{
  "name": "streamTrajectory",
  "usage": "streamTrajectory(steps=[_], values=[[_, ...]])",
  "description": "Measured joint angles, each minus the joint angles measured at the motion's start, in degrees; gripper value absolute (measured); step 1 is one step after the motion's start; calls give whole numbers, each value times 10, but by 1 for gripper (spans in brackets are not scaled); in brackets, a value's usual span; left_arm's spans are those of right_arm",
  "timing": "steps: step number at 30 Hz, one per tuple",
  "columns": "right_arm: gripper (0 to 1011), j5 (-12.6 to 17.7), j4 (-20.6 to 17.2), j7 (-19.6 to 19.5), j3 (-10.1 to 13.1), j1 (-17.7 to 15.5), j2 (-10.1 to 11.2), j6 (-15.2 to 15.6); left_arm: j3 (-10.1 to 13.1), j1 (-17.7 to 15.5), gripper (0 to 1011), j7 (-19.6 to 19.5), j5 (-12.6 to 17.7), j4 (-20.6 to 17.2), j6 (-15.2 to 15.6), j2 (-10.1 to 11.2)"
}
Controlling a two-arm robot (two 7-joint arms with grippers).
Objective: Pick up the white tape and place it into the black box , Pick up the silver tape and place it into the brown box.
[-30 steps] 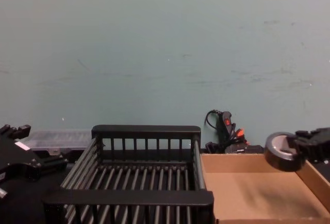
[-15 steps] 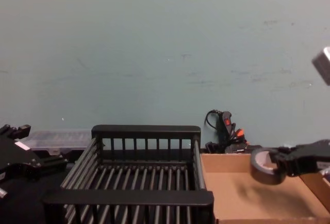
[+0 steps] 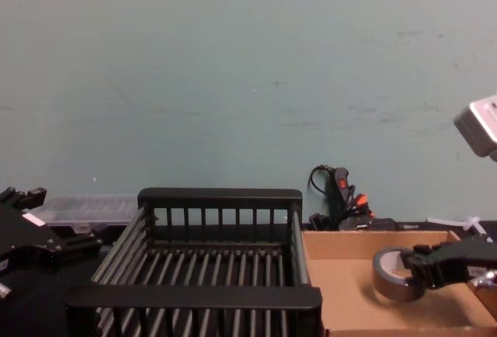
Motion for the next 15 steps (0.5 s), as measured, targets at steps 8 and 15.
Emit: streamTrajectory(steps=[8, 15], values=[[161, 0, 0, 0, 0, 0, 0, 1, 0, 0, 1001, 0, 0, 0, 0, 0], [282, 1, -1, 0, 0, 0, 1, 1, 0, 0, 1001, 0, 0, 0, 0, 0]])
